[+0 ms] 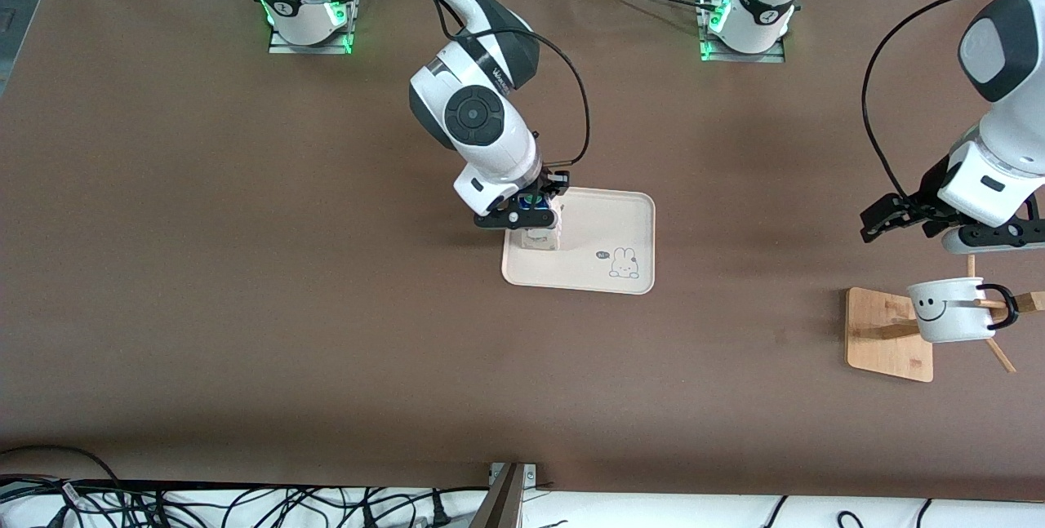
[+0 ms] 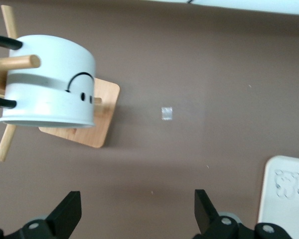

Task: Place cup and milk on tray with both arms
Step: 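Lower the carton onto the tray while the left gripper reaches the mug, then open the right gripper and withdraw it while the left gripper grasps the mug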

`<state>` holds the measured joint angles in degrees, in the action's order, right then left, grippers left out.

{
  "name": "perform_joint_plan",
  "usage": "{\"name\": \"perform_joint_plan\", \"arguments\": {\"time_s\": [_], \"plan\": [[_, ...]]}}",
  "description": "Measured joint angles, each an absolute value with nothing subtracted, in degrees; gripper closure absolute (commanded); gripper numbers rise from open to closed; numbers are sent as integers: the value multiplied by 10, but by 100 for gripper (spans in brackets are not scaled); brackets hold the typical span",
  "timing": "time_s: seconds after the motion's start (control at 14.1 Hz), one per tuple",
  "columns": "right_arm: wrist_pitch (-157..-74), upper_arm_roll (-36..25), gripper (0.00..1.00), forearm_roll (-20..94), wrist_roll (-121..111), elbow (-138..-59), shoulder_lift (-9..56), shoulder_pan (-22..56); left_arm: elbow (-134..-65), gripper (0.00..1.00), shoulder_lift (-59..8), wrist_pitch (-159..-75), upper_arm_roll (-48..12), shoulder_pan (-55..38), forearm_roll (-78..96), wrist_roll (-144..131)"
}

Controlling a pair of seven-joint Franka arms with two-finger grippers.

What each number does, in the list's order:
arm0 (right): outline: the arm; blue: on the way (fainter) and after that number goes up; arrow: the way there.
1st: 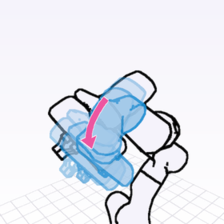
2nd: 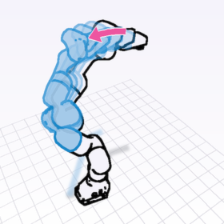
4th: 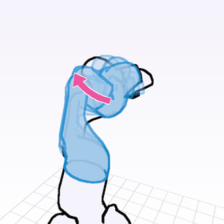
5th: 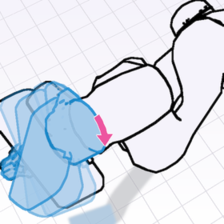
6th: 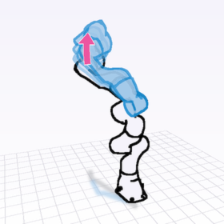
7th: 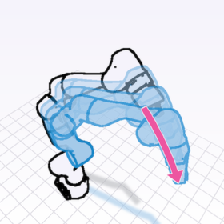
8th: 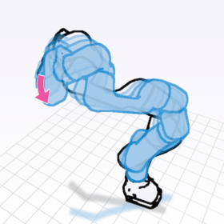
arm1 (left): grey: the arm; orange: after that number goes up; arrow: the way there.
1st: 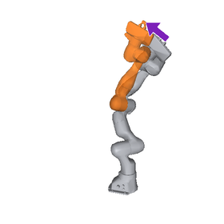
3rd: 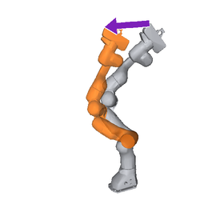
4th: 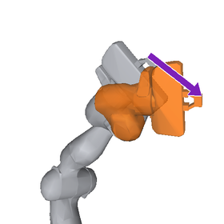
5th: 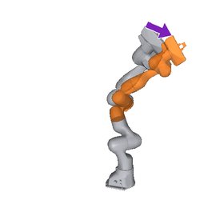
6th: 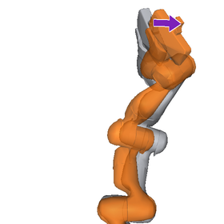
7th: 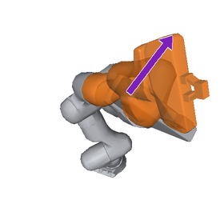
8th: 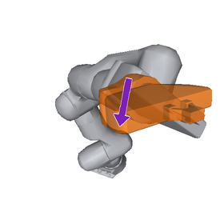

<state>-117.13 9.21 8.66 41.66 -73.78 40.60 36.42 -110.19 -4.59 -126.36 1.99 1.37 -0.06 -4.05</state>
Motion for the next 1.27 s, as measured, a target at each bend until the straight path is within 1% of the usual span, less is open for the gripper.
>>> {"name": "perform_joint_plan", "arguments": {"time_s": [0.14,0.21,0.28,0.85,1.13,1.2,1.27], "plan": [[-1172,92,70,87,416,-737,410,364,-1159,0,-40,-1381,30,14,-1,-40],[-1172,92,70,87,416,-737,410,365,-1176,0,-40,-1426,30,14,-1,-40],[-1172,92,70,87,415,-737,411,367,-1185,0,-39,-1451,30,12,-1,-40],[-1172,92,70,87,415,-737,413,374,-1224,0,-36,-1494,36,17,-1,-40],[-1181,92,70,87,410,-734,427,374,-1230,0,-41,-1563,45,20,-25,-34],[-1183,92,61,86,409,-733,429,374,-1231,0,-45,-1575,49,20,-35,-33],[-1183,92,1,86,407,-733,429,374,-1231,0,-47,-1583,52,20,-41,-32]]}}
